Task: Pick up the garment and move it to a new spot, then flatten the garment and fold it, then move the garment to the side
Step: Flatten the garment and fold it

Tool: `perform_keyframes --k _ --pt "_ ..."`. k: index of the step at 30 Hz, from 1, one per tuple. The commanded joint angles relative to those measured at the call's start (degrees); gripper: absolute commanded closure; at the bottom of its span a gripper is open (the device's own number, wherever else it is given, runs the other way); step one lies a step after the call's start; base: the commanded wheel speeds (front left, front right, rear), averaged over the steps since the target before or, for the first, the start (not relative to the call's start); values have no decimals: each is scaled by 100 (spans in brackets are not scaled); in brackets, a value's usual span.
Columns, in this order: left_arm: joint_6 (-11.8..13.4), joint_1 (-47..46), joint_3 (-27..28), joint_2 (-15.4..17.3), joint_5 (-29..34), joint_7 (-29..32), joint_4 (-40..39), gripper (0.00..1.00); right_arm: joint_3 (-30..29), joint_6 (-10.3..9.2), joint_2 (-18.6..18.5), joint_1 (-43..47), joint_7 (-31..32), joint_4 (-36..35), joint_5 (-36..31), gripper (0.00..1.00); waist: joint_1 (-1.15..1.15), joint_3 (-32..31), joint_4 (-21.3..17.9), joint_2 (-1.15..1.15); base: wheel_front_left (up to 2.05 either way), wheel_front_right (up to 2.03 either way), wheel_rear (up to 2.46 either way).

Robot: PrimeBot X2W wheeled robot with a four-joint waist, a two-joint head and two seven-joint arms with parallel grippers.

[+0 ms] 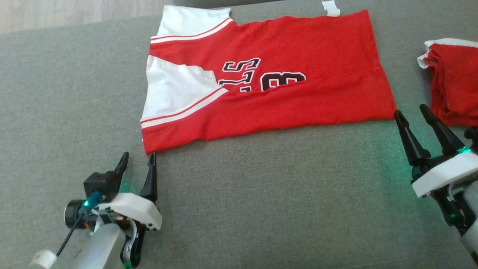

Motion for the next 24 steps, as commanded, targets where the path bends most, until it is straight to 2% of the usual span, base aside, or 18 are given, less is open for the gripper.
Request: perform_keyframes --k 1,6,16,20,24 --pt "77 -257 139 88 9 41 -38 0 -44 -10 -90 76 -63 -153 -52 0 1 48 -23 0 0 0 0" --pt "86 -440 74 56 9 222 287 0 -55 -10 -15 98 -63 -163 -87 0 1 140 -80 0 0 0 0" --pt "-37 -629 -154 103 210 58 540 0 -96 -10 13 104 -63 -117 -77 0 1 141 -93 0 0 0 0" --pt "124 -659 -286 192 451 -31 544 0 -93 -10 22 131 -63 -107 -60 0 1 106 -69 0 0 0 0" --pt "422 -641 -443 313 791 -131 436 0 -82 -10 27 143 -63 -103 -38 0 1 85 -53 0 0 0 0"
